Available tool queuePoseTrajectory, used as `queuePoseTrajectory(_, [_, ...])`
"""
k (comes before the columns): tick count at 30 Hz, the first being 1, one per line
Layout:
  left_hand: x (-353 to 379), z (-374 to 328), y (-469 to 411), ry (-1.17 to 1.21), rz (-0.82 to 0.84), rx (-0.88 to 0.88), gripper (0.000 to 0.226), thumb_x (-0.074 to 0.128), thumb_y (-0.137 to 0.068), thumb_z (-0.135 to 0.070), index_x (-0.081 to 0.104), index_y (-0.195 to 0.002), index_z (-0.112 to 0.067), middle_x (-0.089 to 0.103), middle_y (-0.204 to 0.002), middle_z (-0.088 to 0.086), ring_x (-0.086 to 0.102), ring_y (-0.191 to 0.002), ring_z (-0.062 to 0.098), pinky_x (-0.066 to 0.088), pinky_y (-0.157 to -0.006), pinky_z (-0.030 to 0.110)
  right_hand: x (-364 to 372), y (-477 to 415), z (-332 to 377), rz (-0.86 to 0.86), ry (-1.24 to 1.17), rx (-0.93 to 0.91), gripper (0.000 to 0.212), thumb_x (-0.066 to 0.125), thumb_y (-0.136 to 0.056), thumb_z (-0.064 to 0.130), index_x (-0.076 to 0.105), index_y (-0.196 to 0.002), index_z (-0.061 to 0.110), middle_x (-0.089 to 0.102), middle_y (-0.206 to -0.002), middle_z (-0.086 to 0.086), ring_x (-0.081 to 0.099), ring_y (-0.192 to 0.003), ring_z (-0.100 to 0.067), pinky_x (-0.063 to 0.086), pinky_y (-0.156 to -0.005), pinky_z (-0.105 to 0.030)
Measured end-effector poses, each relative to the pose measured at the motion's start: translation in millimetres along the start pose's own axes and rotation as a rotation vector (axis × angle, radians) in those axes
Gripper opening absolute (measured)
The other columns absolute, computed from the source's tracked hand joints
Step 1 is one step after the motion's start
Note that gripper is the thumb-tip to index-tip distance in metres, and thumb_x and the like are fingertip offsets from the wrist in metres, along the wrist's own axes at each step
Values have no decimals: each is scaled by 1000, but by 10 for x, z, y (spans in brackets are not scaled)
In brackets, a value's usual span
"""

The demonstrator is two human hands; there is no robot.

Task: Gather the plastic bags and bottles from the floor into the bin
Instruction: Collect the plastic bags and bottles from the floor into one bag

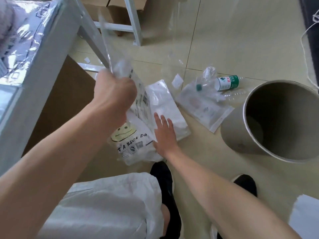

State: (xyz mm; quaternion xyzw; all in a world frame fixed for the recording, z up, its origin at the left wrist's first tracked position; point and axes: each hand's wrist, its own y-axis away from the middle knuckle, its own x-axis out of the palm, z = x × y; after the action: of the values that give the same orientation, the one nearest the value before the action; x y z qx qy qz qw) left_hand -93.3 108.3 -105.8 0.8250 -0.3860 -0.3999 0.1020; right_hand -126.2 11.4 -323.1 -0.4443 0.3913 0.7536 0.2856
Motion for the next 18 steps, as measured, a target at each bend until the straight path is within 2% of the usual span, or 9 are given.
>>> queuePoseTrajectory(2, [-22,2,-66,-28,-44,26,40,40,-96,-9,51,-134,-10,60,-119,9,62,-103,27,55,-80,34,58,-67,-6,28,-5,18,35,50,-98,10,53,-132,12,0,-165,-15,4,-153,-32,6,-123,-45])
queuePoseTrajectory(5, [-49,5,-81,-16,-38,26,41,41,-95,-7,52,-134,-9,59,-120,9,60,-98,25,53,-80,33,-60,-75,-205,50,-187,156,20,45,-96,4,62,-106,7,8,-165,-14,8,-153,-27,16,-122,-38])
queuePoseTrajectory(7, [-63,14,-64,-27,-30,46,44,39,-91,-5,52,-134,-10,59,-119,10,61,-94,25,53,-77,33,-235,-32,-430,-28,-327,330,22,43,-96,2,60,-109,0,25,-158,-20,23,-148,-33,27,-115,-35])
queuePoseTrajectory(10, [-49,56,-19,-38,44,127,57,38,-84,-3,50,-139,-15,64,-120,11,66,-103,30,58,-90,45,-538,67,-751,-197,-477,513,24,42,-88,-7,60,-101,0,54,-122,-24,53,-110,-39,43,-86,-38])
queuePoseTrajectory(12, [-17,103,25,-85,138,175,62,39,-85,-4,45,-145,-18,63,-129,13,66,-106,31,60,-81,42,-781,149,-904,-267,-546,494,32,41,-83,-9,64,-101,5,62,-111,-17,59,-99,-34,45,-76,-34])
queuePoseTrajectory(14, [20,146,70,-147,216,225,61,38,-92,-5,41,-151,-19,57,-143,17,63,-116,35,56,-70,33,-1056,235,-949,-324,-656,440,39,46,-81,-8,70,-108,7,70,-105,-11,63,-97,-28,51,-80,-33])
queuePoseTrajectory(16, [61,173,109,-189,277,274,61,35,-96,-4,38,-155,-21,51,-150,17,56,-129,35,55,-86,35,-1334,328,-870,-400,-817,367,27,53,-83,-4,73,-96,7,72,-89,-6,64,-83,-21,51,-74,-33])
queuePoseTrajectory(17, [79,169,134,-200,315,294,57,34,-99,-5,39,-154,-21,52,-149,15,54,-129,32,52,-93,33,-1469,376,-789,-430,-912,317,19,57,-84,0,73,-88,9,69,-79,-1,61,-74,-16,49,-69,-30])
queuePoseTrajectory(18, [93,159,169,-192,361,311,49,34,-102,-7,44,-149,-19,54,-142,13,54,-121,27,50,-92,30,-1585,411,-692,-443,-998,261,14,61,-83,2,72,-83,11,66,-72,2,58,-68,-11,46,-65,-27])
